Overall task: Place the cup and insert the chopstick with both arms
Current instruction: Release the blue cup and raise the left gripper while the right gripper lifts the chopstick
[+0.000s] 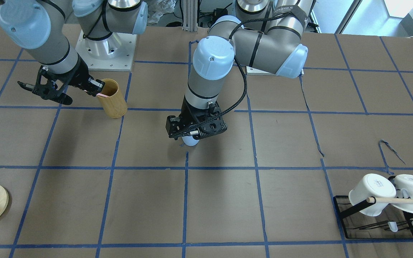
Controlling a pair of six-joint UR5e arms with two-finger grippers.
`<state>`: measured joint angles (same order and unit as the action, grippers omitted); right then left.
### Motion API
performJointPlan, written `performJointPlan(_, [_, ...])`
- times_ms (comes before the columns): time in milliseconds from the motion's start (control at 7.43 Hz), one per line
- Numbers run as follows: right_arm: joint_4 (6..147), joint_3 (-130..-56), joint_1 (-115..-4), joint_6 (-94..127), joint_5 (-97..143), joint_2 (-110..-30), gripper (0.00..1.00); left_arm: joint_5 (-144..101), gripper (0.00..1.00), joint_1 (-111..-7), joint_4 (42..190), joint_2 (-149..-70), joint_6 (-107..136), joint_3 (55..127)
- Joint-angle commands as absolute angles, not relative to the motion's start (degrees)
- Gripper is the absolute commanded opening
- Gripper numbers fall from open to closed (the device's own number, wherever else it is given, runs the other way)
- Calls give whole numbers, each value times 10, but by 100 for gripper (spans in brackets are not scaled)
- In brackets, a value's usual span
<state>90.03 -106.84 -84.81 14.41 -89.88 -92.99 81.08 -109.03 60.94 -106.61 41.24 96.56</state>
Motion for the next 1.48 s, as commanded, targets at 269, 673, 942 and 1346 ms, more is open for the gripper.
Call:
performJointPlan(269, [812, -930, -849, 144, -858, -926, 0, 863, 98, -1003, 854, -965, 128, 881])
performJointPlan(673, [793, -865, -853, 144, -810, -922, 0, 870, 98, -923, 965, -888, -16, 887])
performJointPlan(942, [808, -866, -887, 209, -766, -912, 0, 888, 99, -882, 969, -868, -40, 890])
performJointPlan(1346, [914, -865, -1004, 353, -808, -870, 0, 894, 100, -887, 949, -848, -33, 923])
